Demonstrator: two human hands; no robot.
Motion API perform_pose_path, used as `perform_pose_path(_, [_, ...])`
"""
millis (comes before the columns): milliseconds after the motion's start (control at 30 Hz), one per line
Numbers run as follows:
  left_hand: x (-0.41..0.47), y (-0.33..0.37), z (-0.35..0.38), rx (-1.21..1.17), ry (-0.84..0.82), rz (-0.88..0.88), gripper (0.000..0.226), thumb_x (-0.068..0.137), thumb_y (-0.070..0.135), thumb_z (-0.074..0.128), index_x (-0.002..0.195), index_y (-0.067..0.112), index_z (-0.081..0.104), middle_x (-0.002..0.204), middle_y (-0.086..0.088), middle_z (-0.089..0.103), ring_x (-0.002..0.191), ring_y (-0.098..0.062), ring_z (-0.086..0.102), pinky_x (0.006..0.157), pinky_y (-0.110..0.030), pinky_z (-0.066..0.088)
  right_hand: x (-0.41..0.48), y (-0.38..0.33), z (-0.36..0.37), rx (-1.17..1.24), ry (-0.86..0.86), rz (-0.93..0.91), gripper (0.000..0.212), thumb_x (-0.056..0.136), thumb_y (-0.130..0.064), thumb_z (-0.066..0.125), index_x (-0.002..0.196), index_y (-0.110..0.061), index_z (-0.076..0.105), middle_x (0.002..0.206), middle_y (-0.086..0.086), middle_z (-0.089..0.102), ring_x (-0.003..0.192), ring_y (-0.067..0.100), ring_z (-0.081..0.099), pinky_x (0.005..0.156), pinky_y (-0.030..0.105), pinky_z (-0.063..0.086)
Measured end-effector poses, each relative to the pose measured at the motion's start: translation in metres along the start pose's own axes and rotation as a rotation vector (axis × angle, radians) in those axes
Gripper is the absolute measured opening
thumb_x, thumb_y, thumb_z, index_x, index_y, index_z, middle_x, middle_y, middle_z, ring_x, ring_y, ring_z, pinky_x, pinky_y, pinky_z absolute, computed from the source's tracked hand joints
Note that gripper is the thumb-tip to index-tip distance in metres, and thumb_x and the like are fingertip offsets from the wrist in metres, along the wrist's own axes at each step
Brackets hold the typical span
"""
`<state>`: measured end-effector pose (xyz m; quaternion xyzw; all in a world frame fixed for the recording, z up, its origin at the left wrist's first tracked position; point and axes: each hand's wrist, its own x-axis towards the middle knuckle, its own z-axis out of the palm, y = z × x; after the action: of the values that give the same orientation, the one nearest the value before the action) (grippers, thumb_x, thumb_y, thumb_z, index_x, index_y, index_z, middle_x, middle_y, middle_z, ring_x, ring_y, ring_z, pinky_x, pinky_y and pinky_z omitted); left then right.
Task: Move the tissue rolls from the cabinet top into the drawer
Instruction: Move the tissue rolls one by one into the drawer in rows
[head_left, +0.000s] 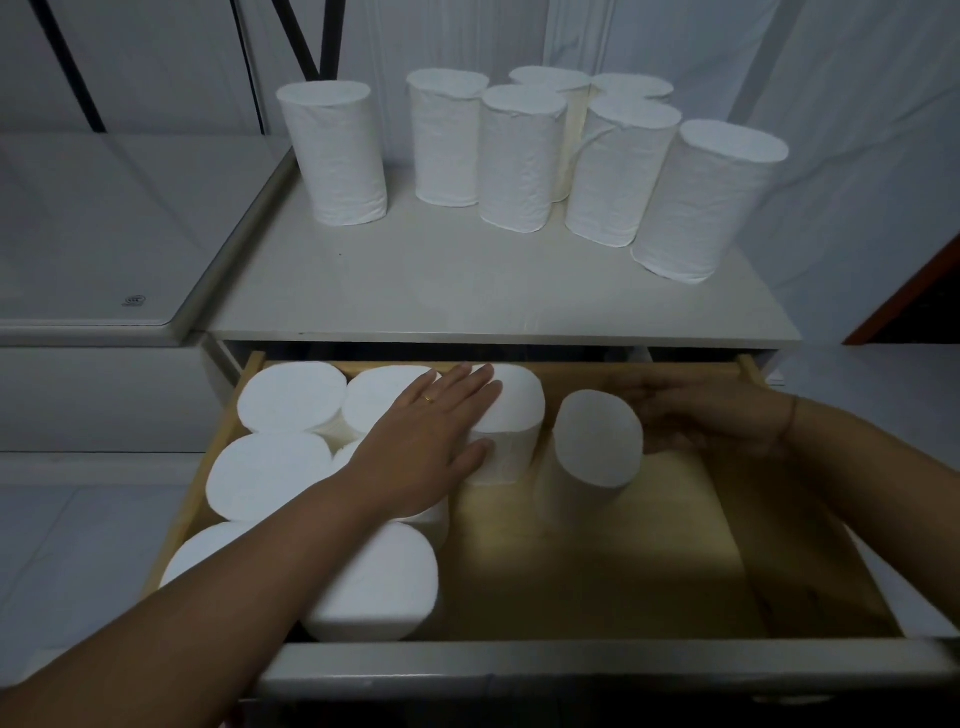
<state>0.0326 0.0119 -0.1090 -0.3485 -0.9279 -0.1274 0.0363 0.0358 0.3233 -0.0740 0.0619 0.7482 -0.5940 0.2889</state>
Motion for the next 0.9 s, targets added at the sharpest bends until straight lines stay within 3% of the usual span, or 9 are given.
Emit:
perform_pose_path(33, [0.000, 0.000, 0.000, 0.003, 0.002, -0.002, 0.057, 0.097, 0.042, 0.036, 0.149, 0.027, 0.018, 0.158, 0.008, 0.011, 0.145, -0.007, 0.002, 0.113, -0.022, -0.010, 0.002, -0.004, 0.002, -0.014, -0.006, -0.001, 0.040, 0.088, -0.015, 0.058, 0.127, -0.022, 0.055, 0.124, 0.003, 0.062, 0.111, 0.021, 0.061, 0.081, 0.036, 0.057])
perform_pose_path(100, [0.000, 0.000, 0.000, 0.003, 0.003, -0.006, 0.057, 0.097, 0.043, 0.036, 0.149, 0.027, 0.018, 0.158, 0.008, 0.011, 0.145, -0.007, 0.002, 0.111, -0.019, -0.013, 0.008, -0.009, 0.007, -0.203, -0.047, 0.006, 0.055, 0.078, -0.039, 0.064, 0.130, -0.027, 0.051, 0.122, -0.005, 0.059, 0.110, 0.017, 0.059, 0.078, 0.031, 0.057])
perform_pose_path(200, [0.000, 0.001, 0.000, -0.001, 0.001, -0.005, 0.056, 0.098, 0.042, 0.036, 0.149, 0.027, 0.019, 0.158, 0.007, 0.012, 0.145, -0.008, 0.003, 0.113, -0.022, -0.009, 0.014, -0.010, 0.020, -0.459, -0.072, 0.013, 0.068, 0.062, -0.054, 0.067, 0.123, -0.029, 0.053, 0.115, -0.007, 0.060, 0.100, 0.013, 0.060, 0.070, 0.023, 0.057])
perform_pose_path(333, [0.000, 0.001, -0.001, -0.003, 0.003, 0.000, 0.056, 0.098, 0.041, 0.037, 0.149, 0.025, 0.021, 0.158, 0.006, 0.014, 0.145, -0.009, 0.005, 0.114, -0.023, -0.007, 0.013, -0.009, 0.023, -0.366, -0.061, 0.076, 0.056, 0.057, -0.052, 0.070, 0.109, -0.036, 0.055, 0.112, -0.005, 0.060, 0.099, 0.016, 0.061, 0.069, 0.028, 0.059])
perform_pose_path(467, [0.000, 0.001, -0.001, -0.016, 0.001, 0.001, 0.056, 0.098, 0.040, 0.038, 0.149, 0.025, 0.021, 0.158, 0.006, 0.013, 0.145, -0.009, 0.004, 0.115, -0.025, -0.006, 0.006, -0.003, 0.027, -0.368, -0.034, 0.165, 0.059, 0.069, -0.049, 0.069, 0.122, -0.034, 0.045, 0.117, -0.001, 0.056, 0.096, 0.021, 0.063, 0.068, 0.033, 0.060])
perform_pose_path(633, [-0.001, 0.001, -0.002, -0.010, -0.009, -0.008, 0.056, 0.098, 0.041, 0.036, 0.149, 0.026, 0.019, 0.158, 0.007, 0.011, 0.145, -0.008, 0.003, 0.115, -0.025, -0.006, -0.006, 0.010, 0.043, -0.242, -0.033, 0.201, 0.081, 0.044, -0.061, 0.071, 0.113, -0.030, 0.044, 0.110, 0.011, 0.061, 0.084, 0.028, 0.071, 0.069, 0.034, 0.060])
perform_pose_path(733, [-0.001, 0.003, -0.003, -0.029, -0.015, -0.006, 0.054, 0.099, 0.041, 0.033, 0.149, 0.024, 0.021, 0.158, 0.005, 0.013, 0.145, -0.010, 0.004, 0.116, -0.028, -0.003, -0.010, 0.017, 0.056, -0.154, -0.035, 0.167, 0.071, 0.043, -0.061, 0.072, 0.103, -0.033, 0.046, 0.109, 0.008, 0.060, 0.082, 0.027, 0.072, 0.069, 0.034, 0.060])
perform_pose_path(900, [0.000, 0.005, -0.007, -0.049, -0.049, -0.025, 0.059, 0.095, 0.050, 0.017, 0.149, 0.025, 0.019, 0.158, 0.006, 0.011, 0.145, -0.009, 0.002, 0.116, -0.027, -0.004, -0.008, 0.026, 0.079, -0.021, -0.057, 0.156, 0.059, 0.054, -0.056, 0.068, 0.102, -0.033, 0.042, 0.109, 0.003, 0.053, 0.088, 0.027, 0.068, 0.070, 0.034, 0.060])
